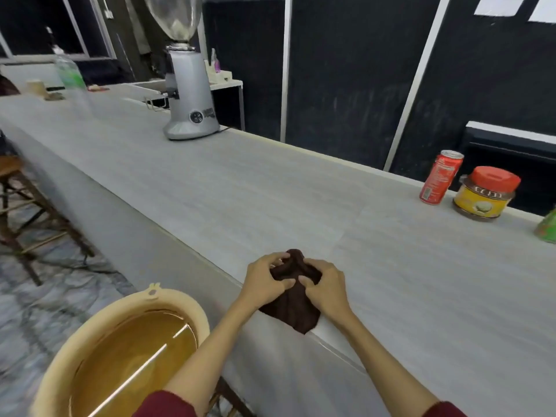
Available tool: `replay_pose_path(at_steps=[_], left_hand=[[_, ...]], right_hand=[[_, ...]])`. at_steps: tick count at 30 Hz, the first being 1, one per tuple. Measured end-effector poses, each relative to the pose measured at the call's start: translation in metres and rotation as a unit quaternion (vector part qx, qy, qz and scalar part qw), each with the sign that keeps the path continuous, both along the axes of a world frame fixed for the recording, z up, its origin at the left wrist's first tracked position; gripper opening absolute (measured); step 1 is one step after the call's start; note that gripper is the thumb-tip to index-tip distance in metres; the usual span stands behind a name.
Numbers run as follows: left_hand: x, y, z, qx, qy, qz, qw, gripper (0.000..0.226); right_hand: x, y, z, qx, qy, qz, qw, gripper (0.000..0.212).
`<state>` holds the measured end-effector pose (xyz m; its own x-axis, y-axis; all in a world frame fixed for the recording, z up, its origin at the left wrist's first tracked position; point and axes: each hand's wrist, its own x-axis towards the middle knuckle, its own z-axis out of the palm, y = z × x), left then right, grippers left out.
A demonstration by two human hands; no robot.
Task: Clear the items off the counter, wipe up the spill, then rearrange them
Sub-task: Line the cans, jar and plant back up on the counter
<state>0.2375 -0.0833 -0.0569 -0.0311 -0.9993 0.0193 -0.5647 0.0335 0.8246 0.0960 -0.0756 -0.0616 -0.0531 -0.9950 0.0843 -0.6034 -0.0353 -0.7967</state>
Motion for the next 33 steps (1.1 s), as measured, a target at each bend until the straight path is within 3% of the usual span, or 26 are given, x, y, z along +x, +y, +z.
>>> replay_pose_path(at_steps=[7, 11, 19, 25, 28, 30, 33], left_hand=[[0.035, 0.027, 0.0, 0.056, 0.116, 0.131, 0.983, 0.045], [0.065, 0.061, -0.006, 0.05, 0.17, 0.205, 0.963, 0.038], [0.123, 0.151, -0.02, 0.041, 0.177, 0.331, 0.926, 0.034], [0.137, 0.204, -0.024, 0.104, 0.264, 0.331, 0.9, 0.051], [0.141, 0.212, -0.025, 0.146, 0.308, 0.322, 0.883, 0.034], [0.142, 0.211, -0.033, 0.165, 0.308, 0.335, 0.875, 0.022], [0.148, 0.206, -0.052, 0.191, 0.248, 0.358, 0.88, 0.038]], right_hand=[[0.038, 0.005, 0.01, 0.011, -0.096, 0.045, 0.994, 0.022], [0.073, 0.014, 0.009, 0.017, -0.102, 0.11, 0.989, 0.021], [0.142, 0.057, -0.002, 0.084, -0.098, 0.281, 0.951, 0.023], [0.163, 0.067, 0.0, 0.166, -0.06, 0.391, 0.903, 0.021], [0.171, 0.065, -0.008, 0.192, -0.029, 0.413, 0.89, 0.02], [0.177, 0.063, -0.017, 0.205, -0.001, 0.42, 0.884, 0.019], [0.184, 0.062, -0.03, 0.207, 0.047, 0.441, 0.872, 0.019]])
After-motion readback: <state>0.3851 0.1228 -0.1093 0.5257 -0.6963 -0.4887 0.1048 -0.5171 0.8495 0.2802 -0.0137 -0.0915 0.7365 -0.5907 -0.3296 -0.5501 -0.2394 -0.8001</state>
